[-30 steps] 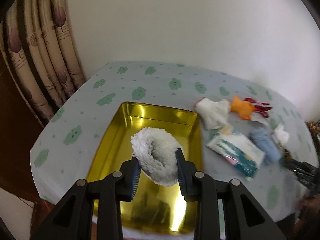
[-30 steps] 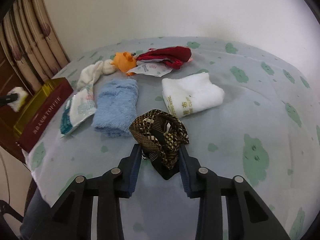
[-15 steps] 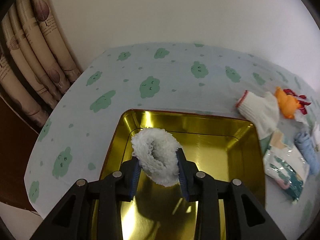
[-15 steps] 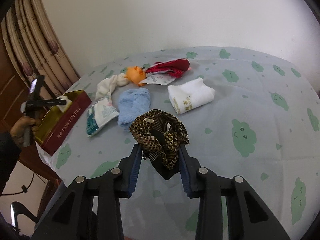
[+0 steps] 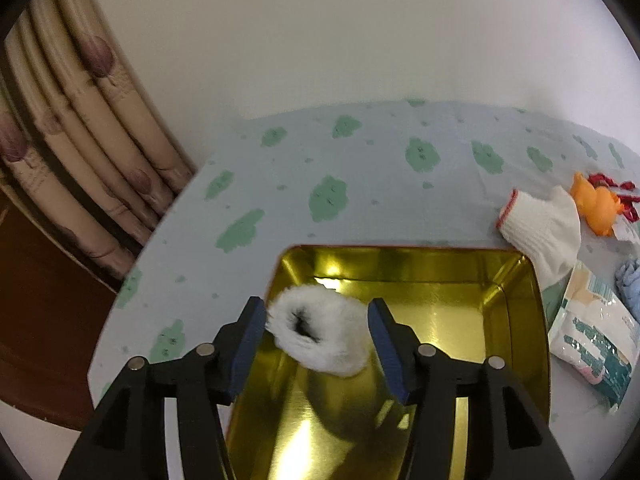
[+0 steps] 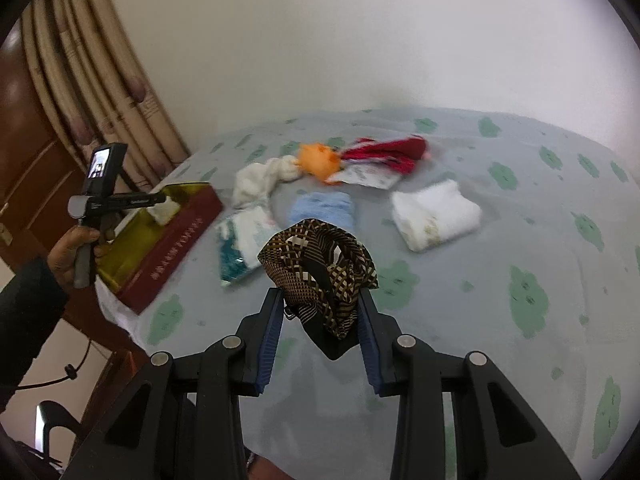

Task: Organize soft objects
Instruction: 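Drop the fluffy sock and brown cloth into the gold tin with both grippers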

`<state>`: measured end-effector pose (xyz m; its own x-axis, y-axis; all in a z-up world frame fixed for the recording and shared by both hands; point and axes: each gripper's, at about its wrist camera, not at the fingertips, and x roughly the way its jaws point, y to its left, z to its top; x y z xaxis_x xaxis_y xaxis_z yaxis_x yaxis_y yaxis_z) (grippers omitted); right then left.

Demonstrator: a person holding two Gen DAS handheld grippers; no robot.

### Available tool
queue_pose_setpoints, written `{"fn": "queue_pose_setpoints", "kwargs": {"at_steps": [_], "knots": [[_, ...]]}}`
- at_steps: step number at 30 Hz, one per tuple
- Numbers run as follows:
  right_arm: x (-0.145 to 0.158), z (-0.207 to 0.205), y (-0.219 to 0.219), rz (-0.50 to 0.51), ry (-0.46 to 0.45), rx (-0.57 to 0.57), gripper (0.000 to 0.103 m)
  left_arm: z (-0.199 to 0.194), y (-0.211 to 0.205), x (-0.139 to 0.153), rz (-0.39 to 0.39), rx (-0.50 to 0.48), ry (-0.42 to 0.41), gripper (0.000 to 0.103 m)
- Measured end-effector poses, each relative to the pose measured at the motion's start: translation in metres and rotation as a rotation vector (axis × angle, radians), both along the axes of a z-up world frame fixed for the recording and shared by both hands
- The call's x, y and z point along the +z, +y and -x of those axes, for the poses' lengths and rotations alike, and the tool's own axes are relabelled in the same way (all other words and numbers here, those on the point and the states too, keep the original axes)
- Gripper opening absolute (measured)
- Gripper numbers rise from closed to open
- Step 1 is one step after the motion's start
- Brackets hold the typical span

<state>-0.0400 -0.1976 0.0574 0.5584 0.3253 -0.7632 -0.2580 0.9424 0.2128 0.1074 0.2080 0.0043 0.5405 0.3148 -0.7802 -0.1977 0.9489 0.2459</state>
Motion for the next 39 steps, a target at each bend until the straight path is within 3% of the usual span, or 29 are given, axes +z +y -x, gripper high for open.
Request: {"fn": "queue_pose_setpoints", "kwargs": {"at_steps": [2,4,7,10,14,18,23,31,36,39], "knots": [[0.006,-0.006,0.015,-0.021,-0.006,0.038,0.033,0.003,0.006,0.007,0.048,0.033,-0.006,0.055],[0.015,-0.015,0.036,-0.042,-0.016,0.089,0.033,0.020,0.013,0.020,0.105,0.080,-0.071,0.055],[0.026,-0.032,0.078,-0.075,-0.040,0.183,0.033,0.064,0.017,0.040,0.181,0.144,-0.194,0.055],[0.027,-0.060,0.127,-0.135,-0.023,0.270,0.034,0.113,0.009,0.045,0.202,0.192,-0.234,0.055],[0.008,-0.102,0.196,-0.147,0.027,0.353,0.034,0.169,-0.010,0.036,0.194,0.216,-0.228,0.055],[-0.024,-0.132,0.246,-0.107,0.081,0.386,0.034,0.204,-0.023,0.034,0.110,0.250,-0.270,0.056],[-0.060,-0.160,0.285,-0.021,0.113,0.381,0.034,0.213,-0.019,0.036,0.087,0.272,-0.321,0.058],[-0.089,-0.174,0.311,0.129,0.100,0.387,0.036,0.205,-0.019,0.029,0.098,0.225,-0.277,0.058],[-0.092,-0.174,0.313,0.120,0.090,0.366,0.044,0.202,-0.017,0.023,0.114,0.228,-0.245,0.059],[-0.077,-0.165,0.307,0.060,0.040,0.360,0.058,0.201,-0.016,0.020,0.115,0.234,-0.237,0.059]]}}
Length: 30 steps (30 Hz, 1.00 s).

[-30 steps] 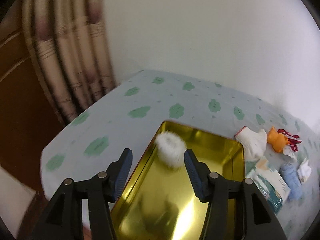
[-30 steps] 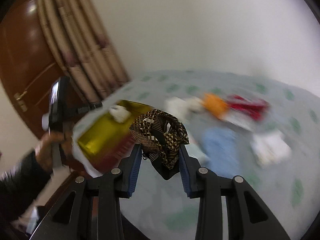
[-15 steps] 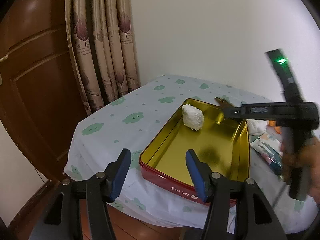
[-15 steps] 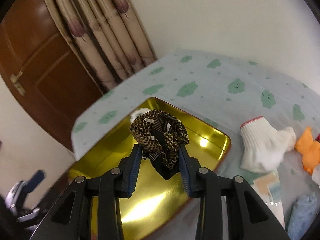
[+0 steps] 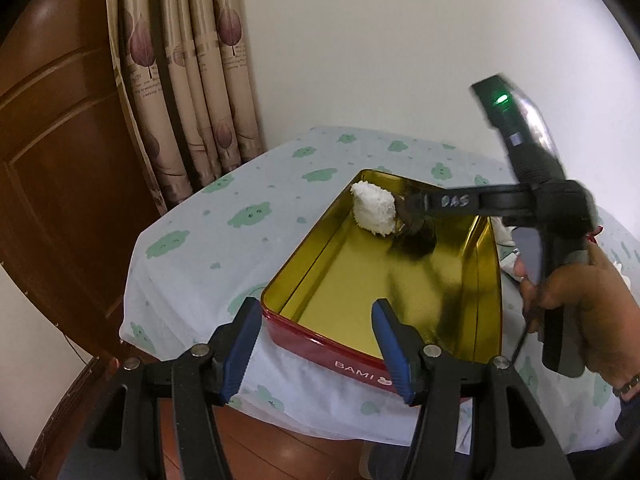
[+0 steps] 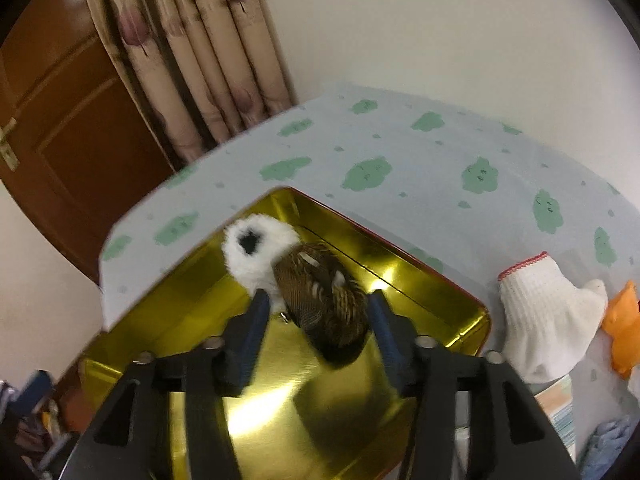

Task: Organize soft objects
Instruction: 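Drop the fluffy sock and brown cloth into the gold tin with both grippers, then grasp the wet-wipe packet with the left gripper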

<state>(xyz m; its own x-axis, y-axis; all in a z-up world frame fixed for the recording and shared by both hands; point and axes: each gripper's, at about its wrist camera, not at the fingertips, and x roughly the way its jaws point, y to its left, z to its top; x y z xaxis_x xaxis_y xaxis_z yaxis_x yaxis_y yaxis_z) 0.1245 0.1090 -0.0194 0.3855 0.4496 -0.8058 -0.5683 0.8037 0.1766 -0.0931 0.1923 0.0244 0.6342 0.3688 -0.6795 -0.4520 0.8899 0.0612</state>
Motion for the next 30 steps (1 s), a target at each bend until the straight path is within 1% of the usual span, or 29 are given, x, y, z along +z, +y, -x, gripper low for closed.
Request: {"fn": "queue_pose_setpoints", "kwargs": {"at_steps": [2,3,4,5,6,7,8,10,13,16,18,20,22,23,25,27,28,30], "knots": [[0.018,0.013,-0.013,-0.059,-0.056,-0.024,0.062,0.000,-0.001,0.000,-0.002,0.000,0.000,0.059],[0.029,0.023,-0.026,-0.101,-0.079,-0.042,0.063,0.000,-0.002,-0.001,-0.005,0.000,0.000,0.059],[0.036,0.031,-0.037,-0.123,-0.093,-0.053,0.066,0.000,-0.003,-0.001,-0.008,0.000,0.000,0.059],[0.042,0.039,-0.050,-0.132,-0.111,-0.065,0.074,0.001,-0.004,0.000,-0.011,-0.002,-0.002,0.059],[0.047,0.050,-0.066,-0.122,-0.132,-0.082,0.078,0.001,-0.006,0.000,-0.010,-0.010,-0.007,0.059],[0.052,0.063,-0.086,-0.102,-0.157,-0.102,0.085,0.001,-0.007,0.001,-0.004,-0.020,-0.011,0.059],[0.054,0.075,-0.106,-0.083,-0.177,-0.121,0.086,0.002,-0.009,0.001,0.007,-0.033,-0.015,0.059],[0.055,0.100,-0.154,-0.008,-0.214,-0.175,0.088,0.002,-0.016,0.002,0.036,-0.078,-0.020,0.059],[0.053,0.128,-0.233,0.146,-0.222,-0.269,0.089,0.000,-0.033,0.008,0.101,-0.170,-0.018,0.059],[0.044,0.146,-0.307,0.303,-0.219,-0.369,0.089,-0.008,-0.058,0.017,0.218,-0.287,0.005,0.061],[0.038,0.154,-0.347,0.340,-0.190,-0.431,0.089,-0.019,-0.079,0.023,0.319,-0.352,0.019,0.069],[0.031,0.163,-0.381,0.352,-0.168,-0.493,0.089,-0.034,-0.098,0.025,0.381,-0.390,0.026,0.072],[0.027,0.168,-0.399,0.303,-0.145,-0.532,0.089,-0.057,-0.113,0.022,0.453,-0.399,0.044,0.073],[0.024,0.170,-0.406,0.268,-0.131,-0.550,0.089,-0.076,-0.120,0.016,0.508,-0.397,0.071,0.073],[0.023,0.169,-0.410,0.226,-0.117,-0.554,0.089,-0.101,-0.125,0.001,0.614,-0.344,0.129,0.073],[0.024,0.169,-0.405,0.216,-0.126,-0.527,0.089,-0.127,-0.124,-0.019,0.698,-0.266,0.192,0.073],[0.023,0.168,-0.402,0.212,-0.124,-0.512,0.089,-0.136,-0.124,-0.026,0.721,-0.240,0.200,0.073],[0.020,0.170,-0.400,0.205,-0.121,-0.486,0.089,-0.151,-0.127,-0.034,0.704,-0.206,0.229,0.073]]}}
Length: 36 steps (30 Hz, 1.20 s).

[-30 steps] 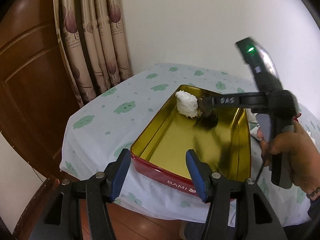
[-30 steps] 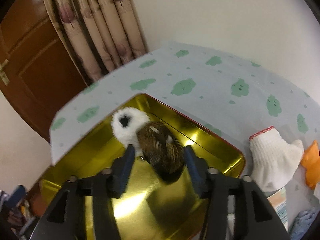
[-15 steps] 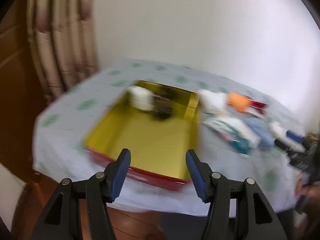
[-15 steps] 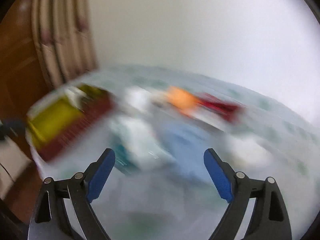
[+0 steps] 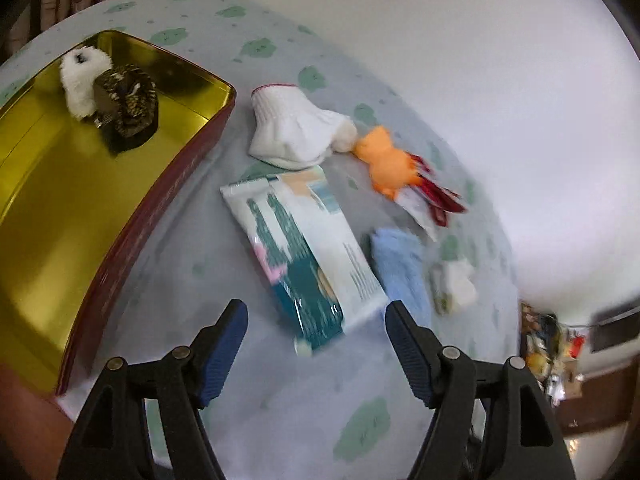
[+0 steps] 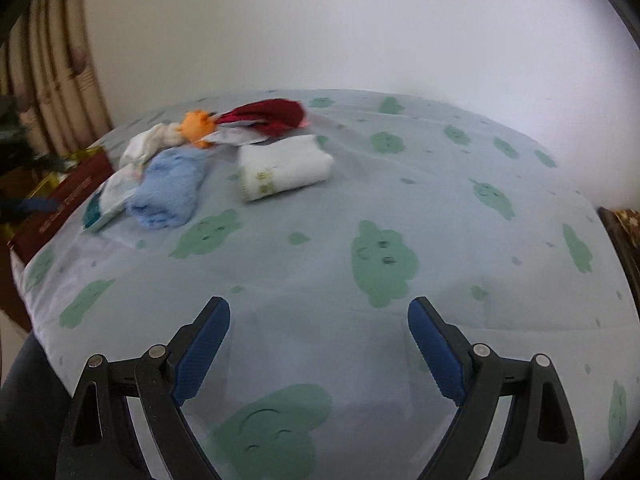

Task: Organize soft objects
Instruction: 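Grasp the wet-wipe packet with the left gripper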

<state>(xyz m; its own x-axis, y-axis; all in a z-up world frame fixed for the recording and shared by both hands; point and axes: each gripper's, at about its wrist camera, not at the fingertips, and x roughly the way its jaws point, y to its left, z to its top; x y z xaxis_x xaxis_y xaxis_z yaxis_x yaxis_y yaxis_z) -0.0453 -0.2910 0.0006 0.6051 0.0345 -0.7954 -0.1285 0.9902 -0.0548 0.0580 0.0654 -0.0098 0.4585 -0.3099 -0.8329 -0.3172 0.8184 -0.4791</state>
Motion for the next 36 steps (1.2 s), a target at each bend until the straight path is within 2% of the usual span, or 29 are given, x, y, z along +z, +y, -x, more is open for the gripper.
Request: {"fn": "queue_pose_setpoints", "kwargs": {"at_steps": [6,9,10,12,13,16,20,22,24,26,27,28,30,34,36], "knots": [[0.000,0.007,-0.014,-0.114,0.001,-0.004,0.089,-0.031,0.007,-0.025,0.062,0.091,0.120,0.073],[0.001,0.007,-0.023,-0.169,0.007,-0.023,0.089,-0.044,0.002,-0.035,0.036,0.104,0.169,0.073],[0.001,0.008,-0.024,-0.182,0.007,-0.026,0.089,-0.047,0.000,-0.038,0.052,0.105,0.179,0.073],[0.001,0.007,-0.026,-0.198,0.009,-0.028,0.089,-0.049,-0.001,-0.045,0.131,0.138,0.190,0.076],[0.001,0.007,-0.027,-0.207,0.012,-0.027,0.089,-0.051,-0.001,-0.045,0.138,0.147,0.192,0.078],[0.001,0.006,-0.030,-0.232,0.017,-0.031,0.089,-0.063,-0.009,-0.044,0.103,0.129,0.207,0.081],[0.000,0.005,-0.033,-0.261,0.026,-0.035,0.089,-0.072,-0.009,-0.047,0.098,0.175,0.239,0.086],[0.000,0.005,-0.035,-0.272,0.031,-0.036,0.089,-0.082,-0.018,-0.047,0.042,0.175,0.294,0.088],[0.000,0.005,-0.036,-0.284,0.033,-0.037,0.089,-0.095,-0.034,-0.047,-0.056,0.087,0.348,0.103],[0.000,0.004,-0.037,-0.290,0.036,-0.037,0.089,-0.108,-0.058,-0.053,-0.188,-0.029,0.417,0.103],[0.001,0.005,-0.037,-0.293,0.036,-0.037,0.089,-0.110,-0.064,-0.055,-0.228,-0.043,0.439,0.103],[0.001,0.005,-0.038,-0.297,0.036,-0.037,0.089,-0.110,-0.064,-0.055,-0.231,-0.026,0.434,0.103],[0.001,0.005,-0.039,-0.307,0.037,-0.038,0.089,-0.104,-0.056,-0.052,-0.182,0.039,0.400,0.103],[0.001,0.005,-0.041,-0.321,0.040,-0.041,0.089,-0.095,-0.040,-0.049,-0.097,0.086,0.353,0.102],[0.000,0.005,-0.041,-0.329,0.040,-0.038,0.091,-0.089,-0.032,-0.047,-0.051,0.143,0.324,0.102]]}}
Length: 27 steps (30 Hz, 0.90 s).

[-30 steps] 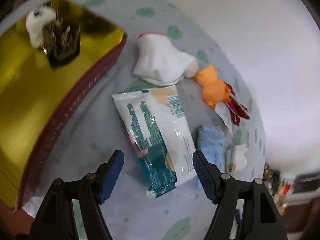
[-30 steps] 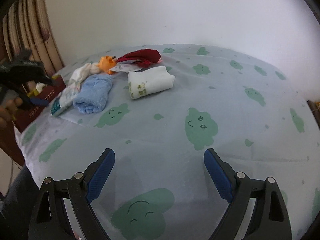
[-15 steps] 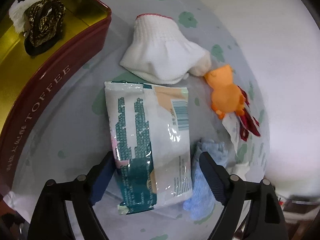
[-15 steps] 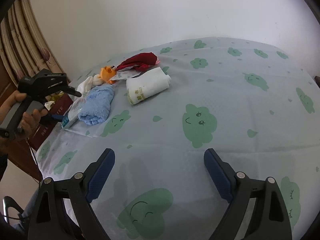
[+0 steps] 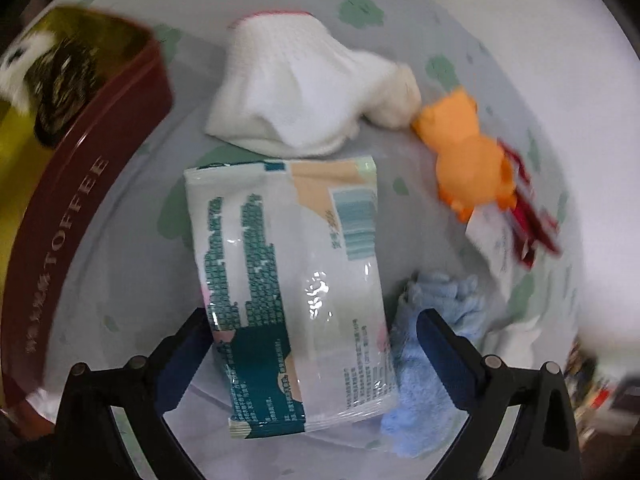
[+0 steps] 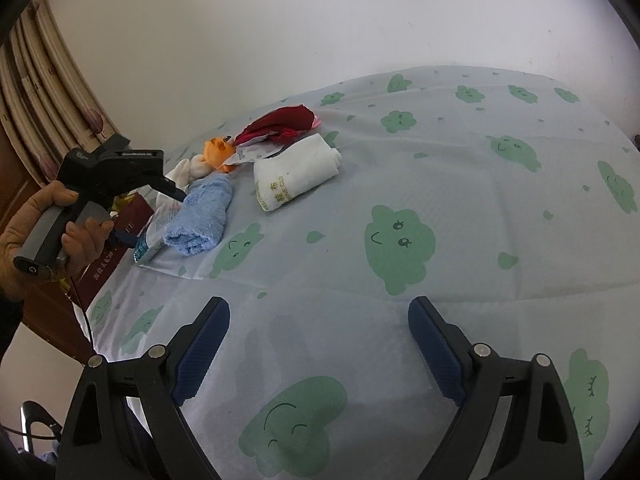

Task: Organize soft objects
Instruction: 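Grasp the wet-wipe packet with the left gripper, then carry the wipe packet into the tin with left while right grasps blue sock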

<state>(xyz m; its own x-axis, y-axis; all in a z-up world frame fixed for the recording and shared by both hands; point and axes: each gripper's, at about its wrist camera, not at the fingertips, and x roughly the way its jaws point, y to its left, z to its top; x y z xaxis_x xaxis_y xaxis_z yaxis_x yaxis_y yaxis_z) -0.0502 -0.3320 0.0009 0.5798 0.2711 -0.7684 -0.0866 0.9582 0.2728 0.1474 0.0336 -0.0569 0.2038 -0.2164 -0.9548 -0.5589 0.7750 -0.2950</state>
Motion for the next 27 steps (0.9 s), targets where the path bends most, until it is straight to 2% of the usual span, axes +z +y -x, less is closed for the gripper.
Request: {"fn": "queue_pose_setpoints", "kwargs": {"at_steps": [4,7,8,13,15,17,22,24,27], "knots": [[0.000,0.000,0.000,-0.003,0.002,0.002,0.093,0.001,0.010,-0.002,0.023,0.053,0.035,0.099],[-0.001,0.000,0.000,-0.005,0.004,0.003,0.094,-0.002,0.009,-0.002,-0.027,0.036,0.078,0.085],[-0.001,0.000,0.000,-0.006,0.004,0.003,0.094,-0.001,0.011,0.000,-0.044,0.036,0.085,0.078],[-0.001,0.000,0.001,-0.006,0.004,0.004,0.095,-0.005,0.018,0.005,-0.032,0.018,0.065,0.068],[-0.001,0.000,0.000,-0.009,0.004,0.005,0.095,0.000,0.022,0.008,-0.029,-0.002,0.031,0.058],[-0.001,0.001,-0.001,-0.014,0.003,0.004,0.095,0.011,0.025,0.013,-0.017,-0.025,-0.016,0.054],[-0.001,0.000,0.005,0.019,0.011,0.010,0.095,0.051,0.022,0.033,0.040,-0.081,-0.125,0.054],[0.000,0.000,0.009,0.035,0.015,0.012,0.095,0.069,0.020,0.042,0.040,-0.109,-0.180,0.054],[0.006,-0.001,0.015,0.006,0.006,0.030,0.095,0.091,0.019,0.050,0.035,-0.142,-0.234,0.054]]}}
